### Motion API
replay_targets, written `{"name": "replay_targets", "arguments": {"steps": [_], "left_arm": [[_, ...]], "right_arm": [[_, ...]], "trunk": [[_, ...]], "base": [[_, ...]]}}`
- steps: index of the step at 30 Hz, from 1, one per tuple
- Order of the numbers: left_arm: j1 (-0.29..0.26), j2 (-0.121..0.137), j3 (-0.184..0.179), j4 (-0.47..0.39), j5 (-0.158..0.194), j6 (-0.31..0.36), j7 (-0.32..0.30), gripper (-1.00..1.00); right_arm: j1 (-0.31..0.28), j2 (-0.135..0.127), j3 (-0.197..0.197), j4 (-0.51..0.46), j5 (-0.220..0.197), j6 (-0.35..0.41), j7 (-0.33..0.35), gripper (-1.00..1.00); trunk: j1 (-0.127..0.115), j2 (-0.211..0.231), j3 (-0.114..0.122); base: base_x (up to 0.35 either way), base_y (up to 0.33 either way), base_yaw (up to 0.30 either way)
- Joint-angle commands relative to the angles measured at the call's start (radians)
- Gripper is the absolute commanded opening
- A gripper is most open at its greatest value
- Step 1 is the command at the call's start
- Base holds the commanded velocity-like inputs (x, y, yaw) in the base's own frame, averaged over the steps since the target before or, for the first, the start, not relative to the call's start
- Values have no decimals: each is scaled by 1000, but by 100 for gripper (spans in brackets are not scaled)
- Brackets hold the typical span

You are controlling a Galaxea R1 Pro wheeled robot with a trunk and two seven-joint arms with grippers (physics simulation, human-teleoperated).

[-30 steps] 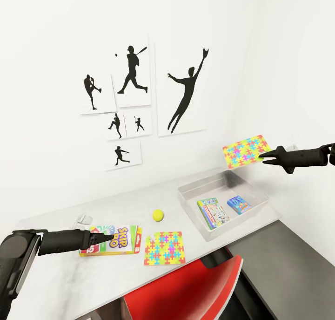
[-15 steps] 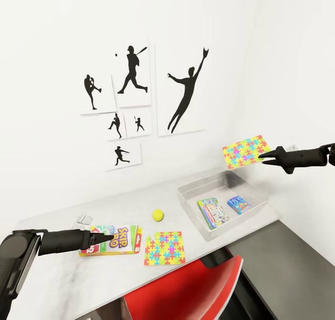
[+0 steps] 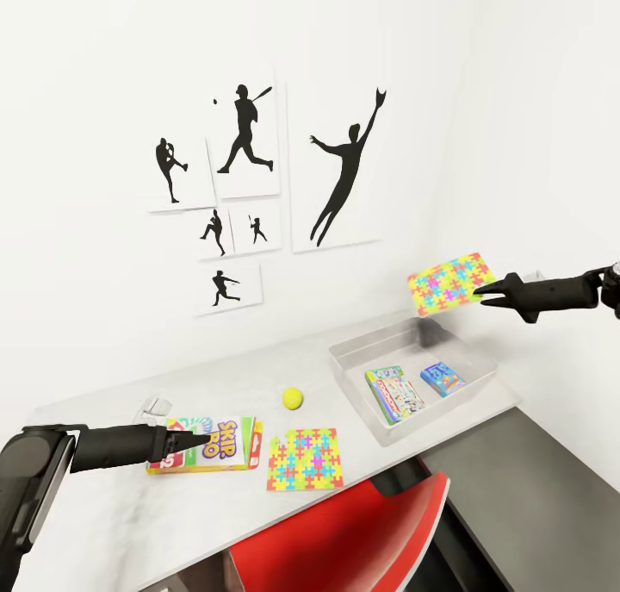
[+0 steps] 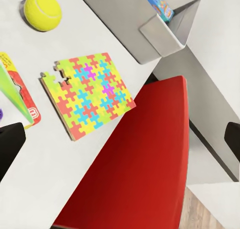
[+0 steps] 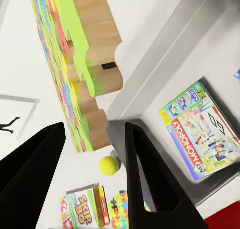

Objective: Put all the toys in the child's room - the three board games (two on the bed and one on the table), the two jigsaw puzzles on the table, and the tennis ball on the table - inside the toy box on the table in the child's room.

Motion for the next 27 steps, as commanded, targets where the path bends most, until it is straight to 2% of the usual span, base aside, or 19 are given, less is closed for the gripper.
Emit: {"name": "replay_targets", "arguments": {"steps": [1, 4, 8, 23, 27], "left_arm": [[-1, 0, 1, -1, -6, 10, -8, 100], [-1, 0, 1, -1, -6, 10, -9, 100], [-1, 0, 1, -1, -5, 10, -10, 100], [-1, 0, 1, -1, -5, 10, -10, 100], [-1, 0, 1, -1, -5, 10, -10, 100]], "right_arm": [[-2, 3, 21, -1, -9, 0, -8, -100], [-5, 18, 80, -1, -9, 0, -7, -100], [-7, 33, 119, -1, -9, 0, -7, -100], [-8, 38, 130, -1, -9, 0, -7, -100], [-8, 39, 152, -1, -9, 0, -7, -100]], "trunk": [[1, -2, -2], [1, -2, -2], [1, -2, -2], [1, -2, -2], [1, -2, -2]], "base": [[0, 0, 0], [0, 0, 0], [0, 0, 0], [0, 0, 0], [0, 0, 0]]}}
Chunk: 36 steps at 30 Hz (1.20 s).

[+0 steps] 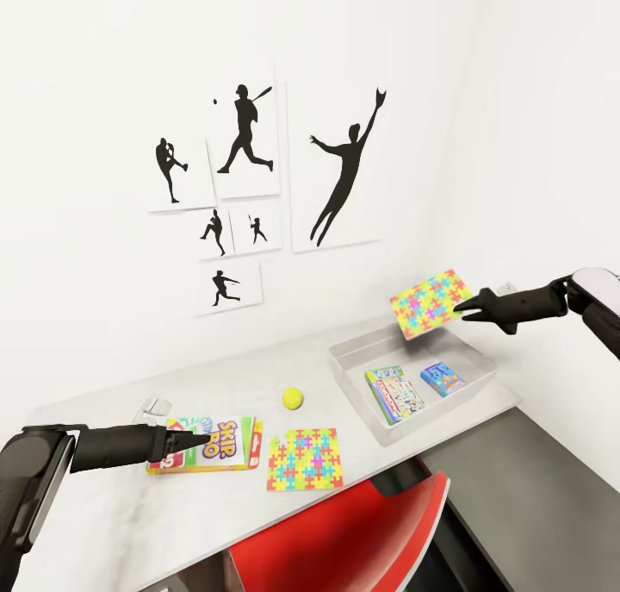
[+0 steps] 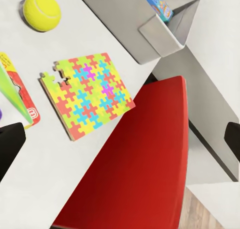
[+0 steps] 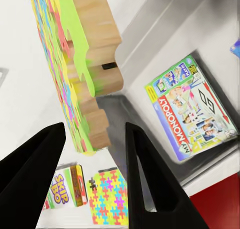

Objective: Put all the toys in the child's room - the three board games (two on the bed and one on the table), the two jigsaw puzzles on the table, and the tennis ball on the table - inside the toy box on the table in the child's room.

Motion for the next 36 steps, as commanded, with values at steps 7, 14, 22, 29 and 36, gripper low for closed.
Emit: {"name": "replay_targets", "arguments": {"steps": [7, 14, 22, 29, 36], "left_arm": [[-1, 0, 1, -1, -7, 10, -8, 100], [-1, 0, 1, -1, -7, 10, -8, 100], [-1, 0, 1, -1, -7, 10, -8, 100], [-1, 0, 1, -1, -6, 10, -8, 100], [-1, 0, 0, -1, -6, 10, -8, 100]], "right_arm": [[-2, 17, 33, -2, -9, 0, -7, -100], [-2, 33, 36, -2, -9, 0, -7, -100], [-2, 48, 61, -1, -10, 0, -7, -100], [-3, 48, 63, 0, -10, 0, -7, -100], [-4, 47, 63, 3, -10, 0, -7, -100]], "trunk": [[1, -2, -2], [1, -2, -2], [1, -2, -2], [1, -2, -2], [1, -2, -2]], "base": [[0, 0, 0], [0, 0, 0], [0, 0, 0], [0, 0, 0], [0, 0, 0]]}}
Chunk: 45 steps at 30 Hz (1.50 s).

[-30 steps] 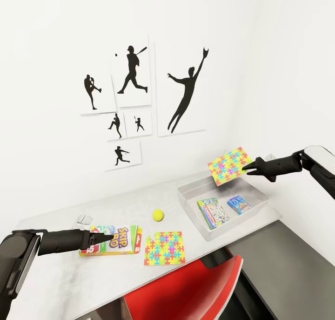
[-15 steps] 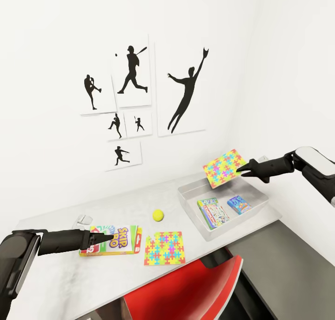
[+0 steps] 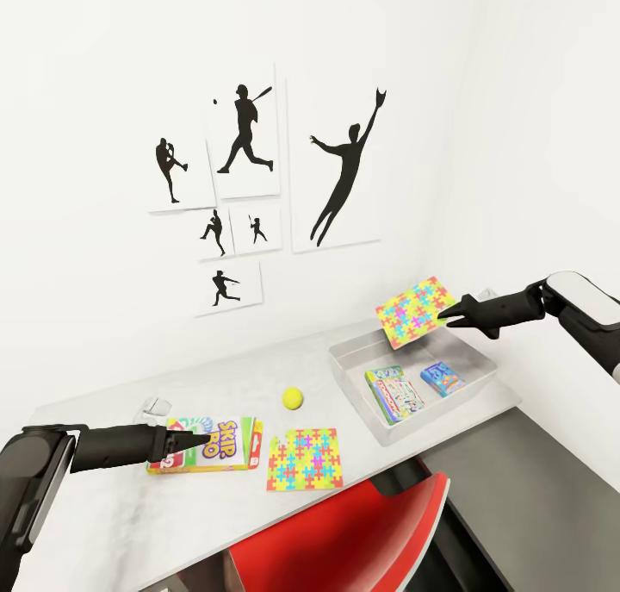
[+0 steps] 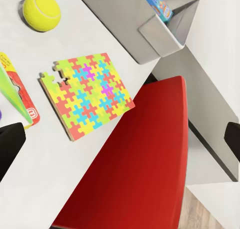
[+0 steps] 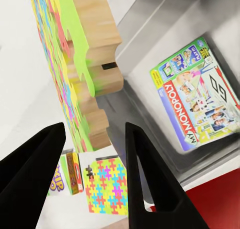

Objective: Put all the toys in the child's room - the three board games (two on the bed and one on the table), the two jigsaw puzzles on the table, and the tennis ball on the table - inside the toy box on the table in the child's room.

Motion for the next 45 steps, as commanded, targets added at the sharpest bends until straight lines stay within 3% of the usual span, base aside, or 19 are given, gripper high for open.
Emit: {"name": "replay_targets", "arguments": {"steps": [1, 38, 45], "left_arm": [[-1, 0, 1, -1, -7, 10, -8, 100], [-1, 1, 6, -1, -6, 10, -8, 100], [-1, 3, 7, -2, -6, 10, -9, 100]], "right_arm": [[-2, -1, 4, -1, -9, 0, -7, -100], [-2, -12, 2, 5, -18, 0, -6, -100], [-2, -14, 3, 16, -83, 0, -6, -100]], "trunk": [[1, -2, -2], [1, -2, -2], [1, -2, -2]], "base": [[0, 0, 0], [0, 0, 0], [0, 0, 0]]}}
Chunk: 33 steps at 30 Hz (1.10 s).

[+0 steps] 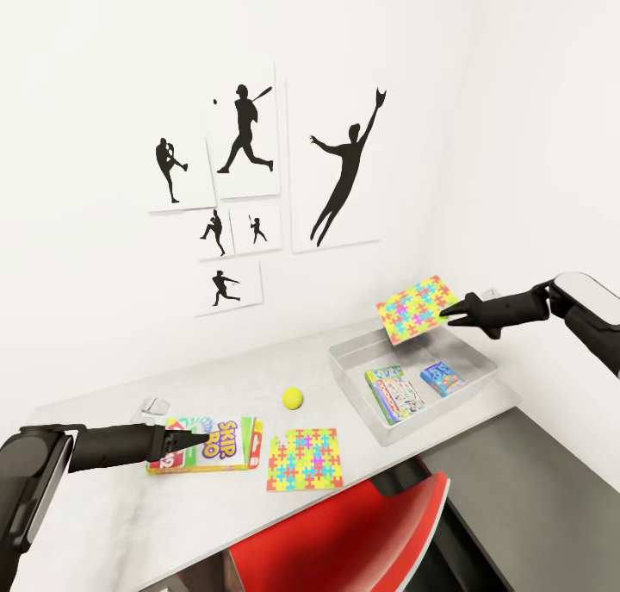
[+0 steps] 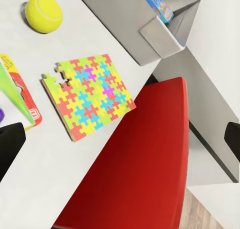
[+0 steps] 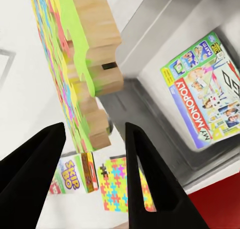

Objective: Put all the toys in the child's room - the three board games (two on the bed and one on the table), the two jigsaw puzzles on the table, and the tennis ball on the table - inside the toy box on the table in the child's room.

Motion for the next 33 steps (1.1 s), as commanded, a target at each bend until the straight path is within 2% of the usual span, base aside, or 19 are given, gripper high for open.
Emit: {"name": "replay_targets", "arguments": {"steps": [1, 5, 9, 12, 19, 33], "left_arm": [[-1, 0, 1, -1, -7, 10, -8, 100], [-1, 0, 1, -1, -7, 10, -16, 100], [-1, 2, 1, -1, -12, 10, -71, 100], [-1, 3, 1, 0, -13, 10, -89, 100], [-1, 3, 1, -1, -14, 10, -97, 100], [0, 4, 1, -1, -10, 10, -102, 100]], "right_arm": [[-2, -1, 5, 4, -16, 0, -7, -100], [-2, 1, 7, 11, -26, 0, -7, -100], [-2, 9, 8, 31, -28, 0, -7, -100], [-2, 12, 10, 42, -29, 0, -7, -100], [-2, 19, 57, 62, -29, 0, -7, -100], [-2, 39, 66, 93, -30, 0, -7, -100]], "trunk": [[1, -2, -2], [1, -2, -2], [1, -2, -2], [1, -2, -2], [1, -2, -2], [1, -2, -2]], "base": [[0, 0, 0], [0, 0, 0], [0, 0, 0], [0, 0, 0], [0, 0, 0], [0, 0, 0]]}}
